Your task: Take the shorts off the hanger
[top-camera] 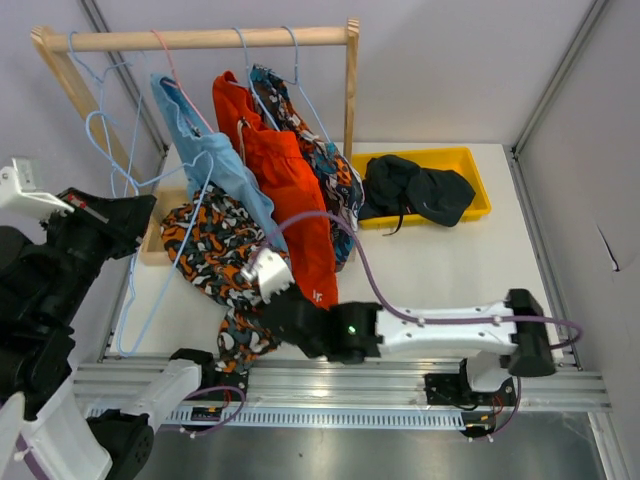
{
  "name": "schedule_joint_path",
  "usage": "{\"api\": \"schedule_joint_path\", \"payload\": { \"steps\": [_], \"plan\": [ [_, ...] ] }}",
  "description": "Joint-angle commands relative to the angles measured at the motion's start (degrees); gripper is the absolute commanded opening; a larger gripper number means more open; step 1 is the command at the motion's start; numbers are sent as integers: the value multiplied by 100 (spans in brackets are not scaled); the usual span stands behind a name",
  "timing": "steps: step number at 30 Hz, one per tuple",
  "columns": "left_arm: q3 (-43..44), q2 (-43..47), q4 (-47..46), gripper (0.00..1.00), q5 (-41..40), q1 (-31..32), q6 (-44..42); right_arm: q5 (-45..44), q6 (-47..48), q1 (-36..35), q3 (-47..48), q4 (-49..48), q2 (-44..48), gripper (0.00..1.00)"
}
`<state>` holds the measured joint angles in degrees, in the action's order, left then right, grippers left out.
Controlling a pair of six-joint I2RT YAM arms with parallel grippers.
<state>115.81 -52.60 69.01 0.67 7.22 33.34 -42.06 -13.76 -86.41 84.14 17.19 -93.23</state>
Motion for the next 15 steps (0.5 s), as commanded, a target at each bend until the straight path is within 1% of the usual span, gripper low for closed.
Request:
{"api": "schedule_joint_path", "payload": {
  "steps": [1,2,3,4,5,6,7,9,10,12,13,14,15],
  "plan": [
    [-276,65,-221,0,4,-2,129,-1372,-592,-629,-634,-6,1428,0],
    [-400,109,-248,0,-40,-2,33,-1679,-654,-814,-714,178,1648,0],
    [-558,179,-292,0,-301,-2,-20,-2239,-741,-1120,-732,649,1876,0],
    [-1047,345,-335,0,-408,-2,-56,-2480,-908,-1228,-689,871,2296,0],
    [-1217,434,-449,0,-505,-2,-134,-2691,-918,-1342,-540,1204,2501,0],
    [-1366,539,-485,0,-602,-2,-179,-2989,-866,-1526,-469,1234,2694,0],
    [-1768,714,-529,0,-786,-2,-196,-3061,-369,-1597,-399,1121,3035,0],
    [-2061,882,-643,0,-884,-2,-232,-3054,475,-1659,-206,341,3310,0],
    [-2097,935,-661,0,-954,-2,-249,-3001,1323,-1642,-109,77,3424,0],
    [-2124,1023,-626,0,-1016,-2,-319,-2835,2120,-1502,356,-468,3373,0],
    [-2115,1024,-591,0,-1103,-2,-398,-2538,2323,-1136,627,-410,3303,0],
    [-2045,997,-547,0,-1165,-2,-434,-2283,2369,-863,1213,-27,3094,0],
    [-2036,997,-469,0,-1209,-2,-477,-1932,2273,-529,1497,247,2987,0]
  ]
}}
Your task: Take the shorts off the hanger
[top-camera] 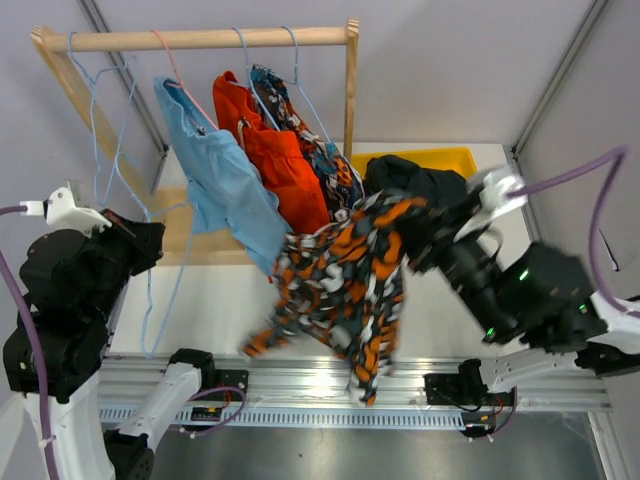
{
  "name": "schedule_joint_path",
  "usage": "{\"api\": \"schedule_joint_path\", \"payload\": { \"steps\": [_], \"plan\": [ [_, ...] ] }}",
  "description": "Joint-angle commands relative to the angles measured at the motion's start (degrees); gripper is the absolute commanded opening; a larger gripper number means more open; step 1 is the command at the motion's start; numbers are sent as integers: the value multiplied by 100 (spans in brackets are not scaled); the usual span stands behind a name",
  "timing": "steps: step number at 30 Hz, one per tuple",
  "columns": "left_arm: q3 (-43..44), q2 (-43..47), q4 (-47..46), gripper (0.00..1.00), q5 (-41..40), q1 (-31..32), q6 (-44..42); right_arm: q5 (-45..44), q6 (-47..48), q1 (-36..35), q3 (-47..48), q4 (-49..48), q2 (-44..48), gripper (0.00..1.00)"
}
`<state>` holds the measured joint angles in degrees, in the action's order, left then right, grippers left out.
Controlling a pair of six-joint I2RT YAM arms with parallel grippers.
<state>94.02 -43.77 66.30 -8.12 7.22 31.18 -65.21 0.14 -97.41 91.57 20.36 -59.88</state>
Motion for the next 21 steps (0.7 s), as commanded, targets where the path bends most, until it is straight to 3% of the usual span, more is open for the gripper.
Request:
{"api": "schedule_joint_path", "payload": {
  "steps": [1,5,9,17,21],
  "plan": [
    [134,114,-179,0,-365,-2,-348,769,752,1391,1027,159,-445,0],
    [-111,246,-240,0,-445,-2,-393,2929,198,3400,2160,959,-1085,0],
    [-699,483,-469,0,-322,-2,-358,4056,13,4877,3041,1330,-1744,0],
    [-1193,615,-697,0,-331,-2,-472,5536,-287,7401,4911,1269,-2994,0],
    [-1386,712,-759,0,-427,-2,-586,6001,-497,8296,4976,830,-3311,0]
  ]
}}
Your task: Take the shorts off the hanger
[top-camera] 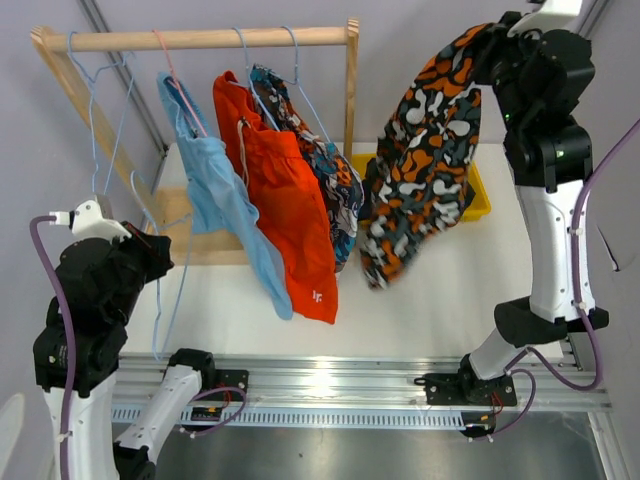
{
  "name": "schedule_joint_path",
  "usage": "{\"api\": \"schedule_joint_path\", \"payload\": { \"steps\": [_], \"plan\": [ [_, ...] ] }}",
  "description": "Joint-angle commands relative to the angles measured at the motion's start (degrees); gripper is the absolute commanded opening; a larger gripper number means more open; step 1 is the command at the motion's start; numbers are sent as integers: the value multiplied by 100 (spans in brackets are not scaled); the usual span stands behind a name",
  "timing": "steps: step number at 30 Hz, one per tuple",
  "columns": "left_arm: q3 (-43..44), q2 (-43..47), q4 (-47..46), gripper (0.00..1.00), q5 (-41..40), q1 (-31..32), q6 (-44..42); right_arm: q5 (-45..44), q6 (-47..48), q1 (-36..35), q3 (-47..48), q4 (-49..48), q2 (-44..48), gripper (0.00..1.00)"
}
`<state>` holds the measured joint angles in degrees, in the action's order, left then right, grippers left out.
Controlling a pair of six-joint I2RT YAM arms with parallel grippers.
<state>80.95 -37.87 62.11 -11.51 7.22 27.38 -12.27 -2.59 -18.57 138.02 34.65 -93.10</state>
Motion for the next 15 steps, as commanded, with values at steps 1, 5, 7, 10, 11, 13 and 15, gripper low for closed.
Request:
{"api": "schedule_joint_path", "payload": {
  "steps": [1,5,7,10,11,13,15],
  "plan": [
    [-166,139,-357,0,-115,-2,-206,909,-381,511,262,-783,-85,0],
    [-272,166,-427,0,-106,-2,-198,1122,-514,740,340,-1075,-471,0],
    [-308,157,-480,0,-106,-2,-189,1261,-593,810,436,-1101,-647,0],
    [-334,131,-533,0,-150,-2,-171,1429,-690,846,166,-1267,-815,0],
    [-334,130,-550,0,-167,-2,-171,1421,-708,846,-10,-1320,-815,0],
    [-369,104,-577,0,-194,-2,-162,1473,-778,907,-814,-1635,-745,0],
    [-404,104,-603,0,-229,-2,-154,1552,-874,916,-1572,-1952,-517,0]
  ]
}}
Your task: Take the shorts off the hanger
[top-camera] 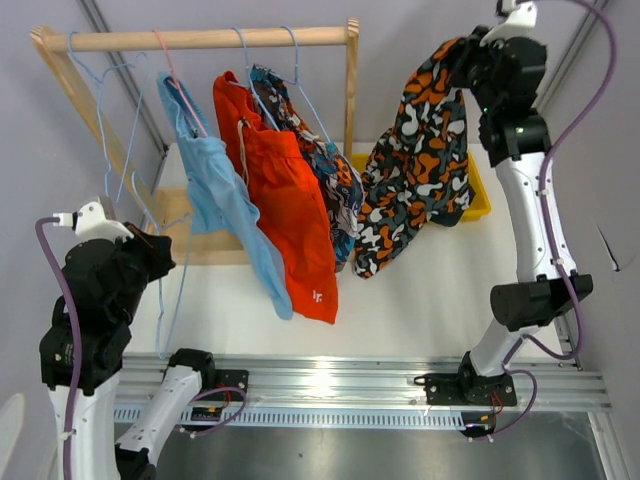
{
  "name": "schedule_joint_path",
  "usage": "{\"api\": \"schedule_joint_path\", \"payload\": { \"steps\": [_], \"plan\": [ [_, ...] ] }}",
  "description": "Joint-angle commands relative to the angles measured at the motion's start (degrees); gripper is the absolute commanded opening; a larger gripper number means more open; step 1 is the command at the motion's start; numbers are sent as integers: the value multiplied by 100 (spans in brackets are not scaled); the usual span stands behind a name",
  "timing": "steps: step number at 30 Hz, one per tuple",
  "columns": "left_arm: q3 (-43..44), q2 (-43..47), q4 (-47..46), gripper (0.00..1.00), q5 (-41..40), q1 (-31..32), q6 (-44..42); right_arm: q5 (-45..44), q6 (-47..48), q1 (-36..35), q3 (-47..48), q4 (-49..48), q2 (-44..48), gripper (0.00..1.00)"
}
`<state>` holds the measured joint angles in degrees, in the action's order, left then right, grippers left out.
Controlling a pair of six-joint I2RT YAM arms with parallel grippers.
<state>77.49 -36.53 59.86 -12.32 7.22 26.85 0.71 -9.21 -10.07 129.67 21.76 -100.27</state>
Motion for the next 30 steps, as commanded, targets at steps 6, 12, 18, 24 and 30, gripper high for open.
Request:
{"api": "schedule_joint_path", "payload": {
  "steps": [6,12,18,24,30],
  "plan": [
    [134,-152,-326,0,-341,-2,-189,324,-484,250,-3367,-1964,447,0],
    [450,-337,-325,0,-438,-2,-312,395,-845,286,-4432,-2431,96,0],
    [1116,-749,-343,0,-263,-2,-365,719,-924,339,-3724,-1792,-1134,29],
    [1908,-1460,-589,0,-113,-2,-655,589,-1258,374,-3997,-1426,-830,99],
    [2674,-2278,-782,0,-165,-2,-848,668,-1601,15,-6115,-2026,1033,99]
  ]
}}
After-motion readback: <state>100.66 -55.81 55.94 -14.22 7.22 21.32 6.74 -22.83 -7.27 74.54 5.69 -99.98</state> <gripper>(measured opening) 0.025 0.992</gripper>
